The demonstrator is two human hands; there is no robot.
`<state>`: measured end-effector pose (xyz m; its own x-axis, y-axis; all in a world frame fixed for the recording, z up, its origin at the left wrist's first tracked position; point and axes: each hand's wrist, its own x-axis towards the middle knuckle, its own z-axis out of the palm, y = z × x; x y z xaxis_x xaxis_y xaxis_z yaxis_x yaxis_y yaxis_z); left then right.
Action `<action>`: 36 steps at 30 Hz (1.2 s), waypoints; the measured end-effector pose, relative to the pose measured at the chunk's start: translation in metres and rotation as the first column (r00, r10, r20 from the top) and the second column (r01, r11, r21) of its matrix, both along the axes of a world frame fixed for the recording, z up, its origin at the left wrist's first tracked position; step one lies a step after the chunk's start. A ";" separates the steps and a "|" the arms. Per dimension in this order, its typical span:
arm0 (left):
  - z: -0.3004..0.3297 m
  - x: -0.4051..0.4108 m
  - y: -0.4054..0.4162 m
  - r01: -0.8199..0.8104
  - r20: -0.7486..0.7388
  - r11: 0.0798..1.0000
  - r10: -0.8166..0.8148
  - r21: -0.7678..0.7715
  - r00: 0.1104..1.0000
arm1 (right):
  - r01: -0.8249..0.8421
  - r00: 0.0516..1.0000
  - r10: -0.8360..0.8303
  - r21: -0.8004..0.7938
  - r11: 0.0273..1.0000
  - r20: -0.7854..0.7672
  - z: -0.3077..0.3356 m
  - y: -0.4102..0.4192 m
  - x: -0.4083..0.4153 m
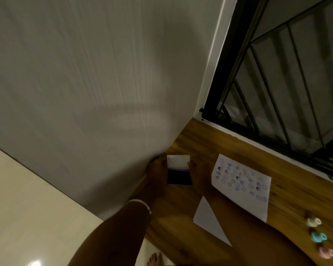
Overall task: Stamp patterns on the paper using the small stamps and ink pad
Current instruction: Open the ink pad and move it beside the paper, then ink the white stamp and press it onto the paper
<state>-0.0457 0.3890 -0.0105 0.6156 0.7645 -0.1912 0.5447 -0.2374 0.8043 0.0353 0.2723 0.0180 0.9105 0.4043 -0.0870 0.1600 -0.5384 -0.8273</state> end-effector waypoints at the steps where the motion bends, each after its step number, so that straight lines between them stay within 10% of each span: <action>1: 0.002 0.000 0.000 0.008 -0.035 1.000 -0.007 0.030 0.999 | 0.005 1.000 -0.005 -0.020 1.000 -0.012 0.000 0.002 -0.001; 15: 0.023 0.011 -0.020 0.233 -0.189 0.937 -0.187 0.259 0.964 | -0.146 0.986 0.152 -0.092 0.985 0.066 -0.003 -0.039 0.011; 26: 0.030 0.101 -0.184 0.680 -0.058 0.681 -0.694 0.273 0.718 | 0.312 0.930 -0.183 -0.419 0.853 0.320 0.000 -0.223 0.035; 36: 0.024 0.110 -0.319 0.833 -0.085 0.521 -0.836 0.187 0.542 | 0.540 0.841 -0.404 -0.561 0.627 0.359 0.000 -0.364 0.018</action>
<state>0.0639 0.0695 0.0134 0.9918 -0.0831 -0.0969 0.0079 -0.7176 0.6964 0.0533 -0.0920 0.0179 0.9845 -0.1720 0.0353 -0.1573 -0.9533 -0.2580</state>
